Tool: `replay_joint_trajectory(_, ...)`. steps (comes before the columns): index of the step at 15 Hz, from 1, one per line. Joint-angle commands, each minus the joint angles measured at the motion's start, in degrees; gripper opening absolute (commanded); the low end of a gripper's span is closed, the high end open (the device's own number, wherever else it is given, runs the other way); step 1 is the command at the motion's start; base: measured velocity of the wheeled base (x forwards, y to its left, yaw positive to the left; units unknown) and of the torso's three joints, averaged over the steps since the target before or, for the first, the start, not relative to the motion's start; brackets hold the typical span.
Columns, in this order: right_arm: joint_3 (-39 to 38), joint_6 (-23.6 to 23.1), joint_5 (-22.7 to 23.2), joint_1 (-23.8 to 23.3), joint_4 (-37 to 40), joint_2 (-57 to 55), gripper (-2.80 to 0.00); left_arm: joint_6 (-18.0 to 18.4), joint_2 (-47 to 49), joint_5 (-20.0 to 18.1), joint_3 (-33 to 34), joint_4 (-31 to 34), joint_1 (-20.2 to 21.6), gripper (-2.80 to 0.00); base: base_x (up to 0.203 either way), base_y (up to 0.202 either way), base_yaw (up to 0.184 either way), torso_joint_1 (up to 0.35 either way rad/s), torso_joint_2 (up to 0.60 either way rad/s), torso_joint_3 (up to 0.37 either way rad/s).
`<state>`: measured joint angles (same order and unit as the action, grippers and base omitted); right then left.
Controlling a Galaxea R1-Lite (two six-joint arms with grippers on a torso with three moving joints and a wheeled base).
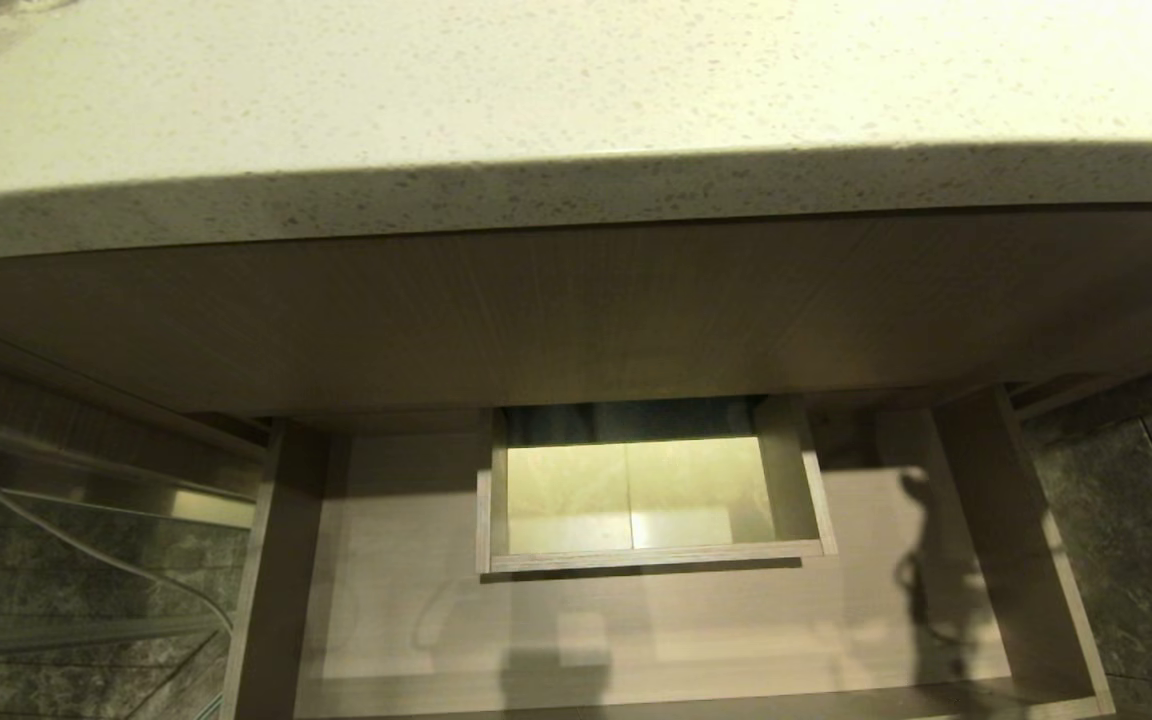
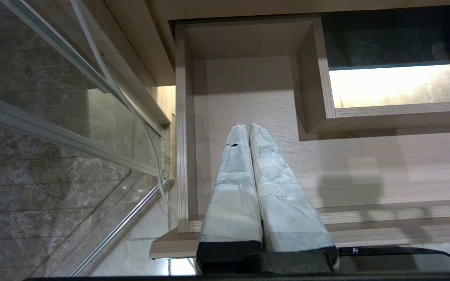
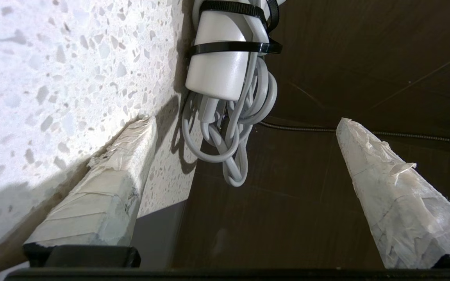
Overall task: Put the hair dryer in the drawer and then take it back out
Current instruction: Pick up the hairdryer
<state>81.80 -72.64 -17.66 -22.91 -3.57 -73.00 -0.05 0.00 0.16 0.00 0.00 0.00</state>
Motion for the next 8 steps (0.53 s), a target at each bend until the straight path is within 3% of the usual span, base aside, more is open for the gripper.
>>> replay_joint_trajectory(1, -0.1, -0.4, -0.5, -0.5, -0.1, 2.2, 0.0, 0.0, 0.0, 0.0, 0.0, 0.0, 0.0, -2.8, 0.0, 0.0, 0.0, 0.0, 0.0, 0.0)
replay_joint_trajectory(4, -0.1, -0.6, -0.5, -1.9, -0.2, 2.9, 0.0, 0.0, 0.0, 0.0, 0.0, 0.0, 0.0, -2.8, 0.0, 0.0, 0.0, 0.0, 0.0, 0.0)
replay_joint_trajectory(8, 0.4, -4.8, -0.6, -4.5, -1.3, 2.7, 0.0, 0.0, 0.0, 0.0, 0.0, 0.0, 0.0, -2.8, 0.0, 0.0, 0.0, 0.0, 0.0, 0.0)
